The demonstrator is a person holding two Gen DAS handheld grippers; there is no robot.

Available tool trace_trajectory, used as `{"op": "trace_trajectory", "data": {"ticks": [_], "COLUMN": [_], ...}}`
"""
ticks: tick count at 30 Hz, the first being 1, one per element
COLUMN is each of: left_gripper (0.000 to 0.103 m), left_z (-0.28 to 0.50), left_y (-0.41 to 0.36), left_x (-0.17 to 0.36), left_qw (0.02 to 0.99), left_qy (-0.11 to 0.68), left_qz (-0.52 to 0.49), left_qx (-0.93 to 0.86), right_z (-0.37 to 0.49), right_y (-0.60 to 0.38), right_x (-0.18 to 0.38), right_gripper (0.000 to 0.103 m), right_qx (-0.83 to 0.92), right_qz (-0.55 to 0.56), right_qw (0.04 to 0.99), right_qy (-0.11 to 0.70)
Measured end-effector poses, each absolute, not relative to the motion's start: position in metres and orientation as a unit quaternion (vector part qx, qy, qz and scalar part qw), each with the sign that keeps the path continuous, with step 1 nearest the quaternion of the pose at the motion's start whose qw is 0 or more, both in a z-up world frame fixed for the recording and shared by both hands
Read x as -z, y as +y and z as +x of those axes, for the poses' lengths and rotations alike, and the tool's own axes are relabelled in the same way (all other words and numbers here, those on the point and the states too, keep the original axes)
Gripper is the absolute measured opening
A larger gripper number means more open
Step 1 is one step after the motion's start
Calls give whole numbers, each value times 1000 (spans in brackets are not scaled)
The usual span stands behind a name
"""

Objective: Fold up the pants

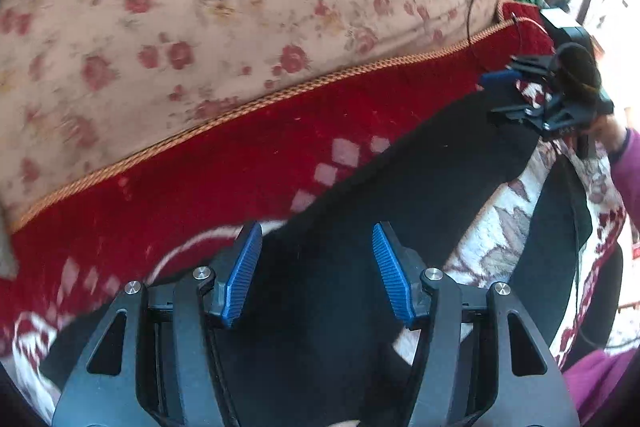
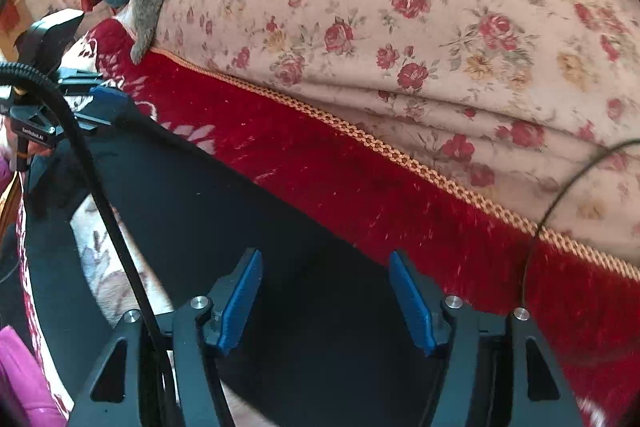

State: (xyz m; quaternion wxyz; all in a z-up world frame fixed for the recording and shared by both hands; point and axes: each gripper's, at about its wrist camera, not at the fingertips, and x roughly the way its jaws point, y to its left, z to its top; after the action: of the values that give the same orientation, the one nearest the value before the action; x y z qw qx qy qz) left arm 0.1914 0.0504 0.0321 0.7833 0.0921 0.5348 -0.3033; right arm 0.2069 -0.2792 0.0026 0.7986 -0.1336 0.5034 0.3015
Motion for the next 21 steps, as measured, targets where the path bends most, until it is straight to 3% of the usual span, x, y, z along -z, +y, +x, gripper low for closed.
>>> {"op": "trace_trajectory", "data": {"ticks": [15, 18, 19, 21], "left_gripper": [61, 62, 59, 42], "left_z": [219, 217, 215, 205], "left_y": [26, 23, 19, 6], "left_x": [8, 8, 8, 6], "left_qw": [725, 727, 731, 739], "left_qy": [576, 575, 572, 555], "left_qz": [156, 163, 169, 184], "left_qx": [343, 337, 333, 335], "right_z": [234, 229, 228, 218], "right_y": [-277, -267, -260, -247], "right_x": [19, 19, 19, 16], "right_gripper": [63, 46, 37, 23], "right_qx": [-352, -358, -356, -353], "right_qz": [-143, -159, -166, -190], "right_qw": [743, 741, 743, 745], "right_qy": [551, 545, 542, 533]}}
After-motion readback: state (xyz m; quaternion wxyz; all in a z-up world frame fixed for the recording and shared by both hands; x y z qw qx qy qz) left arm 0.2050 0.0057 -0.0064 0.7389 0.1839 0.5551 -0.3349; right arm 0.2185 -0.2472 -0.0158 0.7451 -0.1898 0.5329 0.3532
